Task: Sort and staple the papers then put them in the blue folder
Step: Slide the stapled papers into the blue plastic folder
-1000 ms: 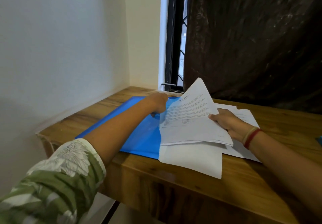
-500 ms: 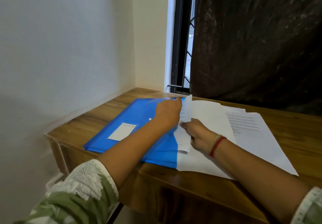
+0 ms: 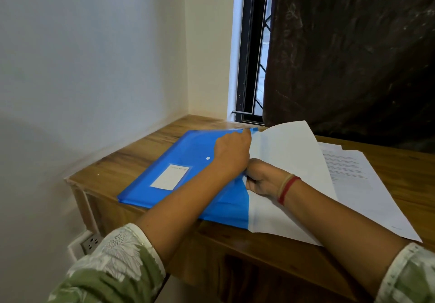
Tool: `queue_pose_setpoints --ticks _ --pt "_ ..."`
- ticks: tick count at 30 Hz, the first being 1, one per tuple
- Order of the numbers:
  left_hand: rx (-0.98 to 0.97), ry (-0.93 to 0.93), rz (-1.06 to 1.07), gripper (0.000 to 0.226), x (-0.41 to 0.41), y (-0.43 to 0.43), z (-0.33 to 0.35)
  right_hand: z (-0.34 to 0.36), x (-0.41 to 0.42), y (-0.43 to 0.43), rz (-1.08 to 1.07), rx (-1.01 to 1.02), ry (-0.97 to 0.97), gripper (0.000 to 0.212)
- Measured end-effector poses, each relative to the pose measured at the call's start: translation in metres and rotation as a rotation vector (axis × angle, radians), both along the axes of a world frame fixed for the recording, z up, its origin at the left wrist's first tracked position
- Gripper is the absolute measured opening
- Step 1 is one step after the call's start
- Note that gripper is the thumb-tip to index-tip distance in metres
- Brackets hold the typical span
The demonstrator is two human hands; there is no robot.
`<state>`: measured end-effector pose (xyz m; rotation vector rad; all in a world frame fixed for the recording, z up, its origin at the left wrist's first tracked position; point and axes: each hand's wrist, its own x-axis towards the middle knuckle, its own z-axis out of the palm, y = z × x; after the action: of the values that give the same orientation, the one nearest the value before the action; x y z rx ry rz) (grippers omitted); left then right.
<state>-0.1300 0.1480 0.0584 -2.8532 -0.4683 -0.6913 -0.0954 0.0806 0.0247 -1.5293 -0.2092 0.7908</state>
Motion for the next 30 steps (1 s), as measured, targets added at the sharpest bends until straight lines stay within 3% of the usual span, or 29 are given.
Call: queue_pose_setpoints --ticks 5,14,22,30 --pt "-0.001 -0.004 0.003 0.048 -0.002 0.004 0.003 0.004 0.001 -0.020 0.025 -0.151 -0.073 0.018" --pt "-0.021 0.073 -0.010 0.056 -0.003 -0.001 -0.001 0.002 0.003 -0.031 0.021 -0.091 -0.031 0.018" --pt "0.035 -0.024 -0.013 0.037 -0.008 0.001 0.012 0.006 -0.004 -0.016 0.093 -0.028 -0.022 0.012" --pt "0.038 0.024 0.005 0.040 -0.005 -0.004 0.003 0.003 -0.013 0.003 0.027 0.039 -0.065 0.027"
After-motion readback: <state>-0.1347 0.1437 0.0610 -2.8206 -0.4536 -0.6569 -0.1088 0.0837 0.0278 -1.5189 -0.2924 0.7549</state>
